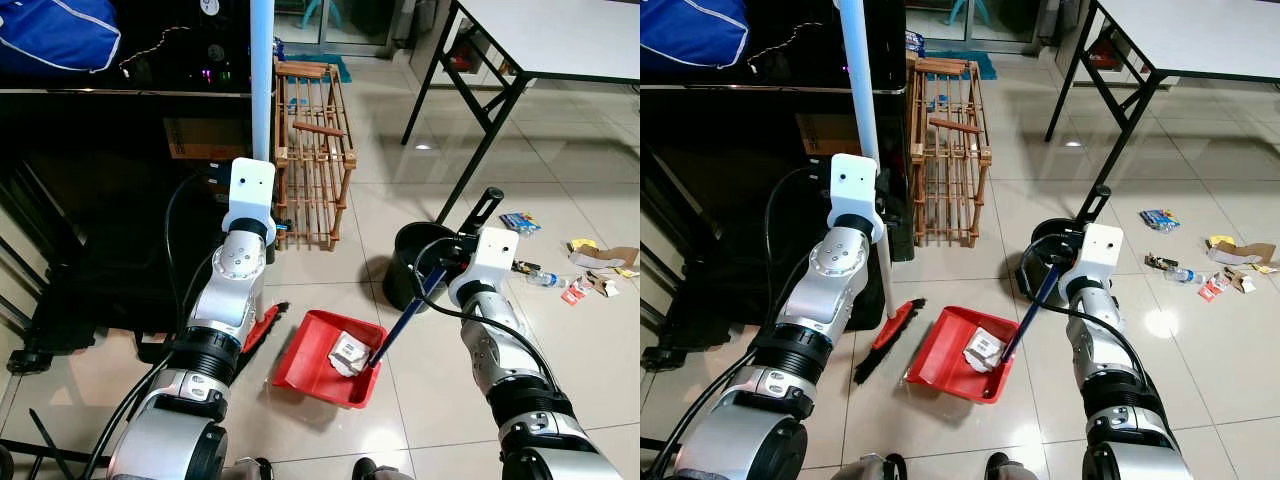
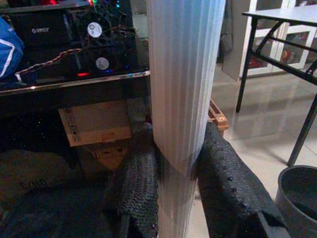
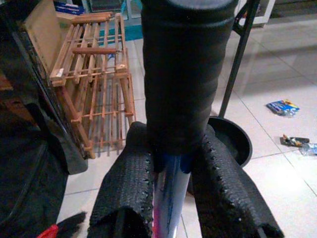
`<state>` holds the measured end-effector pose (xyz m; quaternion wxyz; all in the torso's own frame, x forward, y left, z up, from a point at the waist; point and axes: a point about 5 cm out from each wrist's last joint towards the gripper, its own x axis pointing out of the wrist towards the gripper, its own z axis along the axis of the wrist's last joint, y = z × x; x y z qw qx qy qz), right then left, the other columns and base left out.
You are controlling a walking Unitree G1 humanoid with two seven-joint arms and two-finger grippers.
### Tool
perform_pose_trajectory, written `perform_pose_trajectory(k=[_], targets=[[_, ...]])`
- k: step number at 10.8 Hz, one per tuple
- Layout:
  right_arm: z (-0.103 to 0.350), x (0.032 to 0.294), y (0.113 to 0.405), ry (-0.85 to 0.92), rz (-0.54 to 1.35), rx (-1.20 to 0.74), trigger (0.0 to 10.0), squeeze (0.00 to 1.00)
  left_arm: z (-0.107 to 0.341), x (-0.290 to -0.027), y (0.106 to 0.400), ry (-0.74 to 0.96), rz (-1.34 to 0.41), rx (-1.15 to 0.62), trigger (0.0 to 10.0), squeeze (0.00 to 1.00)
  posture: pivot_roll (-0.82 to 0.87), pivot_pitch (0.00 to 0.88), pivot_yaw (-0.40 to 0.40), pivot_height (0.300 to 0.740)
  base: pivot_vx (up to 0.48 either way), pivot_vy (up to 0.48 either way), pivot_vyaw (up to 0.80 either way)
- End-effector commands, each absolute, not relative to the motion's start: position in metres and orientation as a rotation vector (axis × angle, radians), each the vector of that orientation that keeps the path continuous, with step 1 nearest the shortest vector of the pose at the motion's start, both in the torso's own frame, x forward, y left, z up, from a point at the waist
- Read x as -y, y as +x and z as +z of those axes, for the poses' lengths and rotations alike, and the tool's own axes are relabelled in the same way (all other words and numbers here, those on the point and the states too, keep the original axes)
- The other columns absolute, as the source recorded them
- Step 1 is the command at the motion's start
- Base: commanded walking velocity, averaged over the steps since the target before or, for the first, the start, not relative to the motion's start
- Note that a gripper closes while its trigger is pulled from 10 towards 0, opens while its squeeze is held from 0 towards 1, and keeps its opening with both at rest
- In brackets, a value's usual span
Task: Sweep floor
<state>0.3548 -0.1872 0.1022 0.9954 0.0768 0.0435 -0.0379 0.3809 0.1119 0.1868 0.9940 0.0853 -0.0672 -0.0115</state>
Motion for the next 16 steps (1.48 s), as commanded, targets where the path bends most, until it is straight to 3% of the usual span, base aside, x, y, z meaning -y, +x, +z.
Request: perform_pose_trajectory(k=[1,16], targets=[[0.1115,0.1922,0.3579,0.166,-0.098,-0.039,10.0,0.00,0.2033,-0.1058,0.3821,0.177,-0.042,0.203,10.0,0.00,-0.01,0.161,-0.039,0.740,0.000,0.000,0.00],[0.1135,0.1845,0.3621,0.162,-0.063,-0.045,10.0,0.00,0.2046,-0.1132,0.3807,0.173,-0.007,0.213,10.0,0.00,0.03,0.156,-0.061,0.740,0.000,0.000,0.00]])
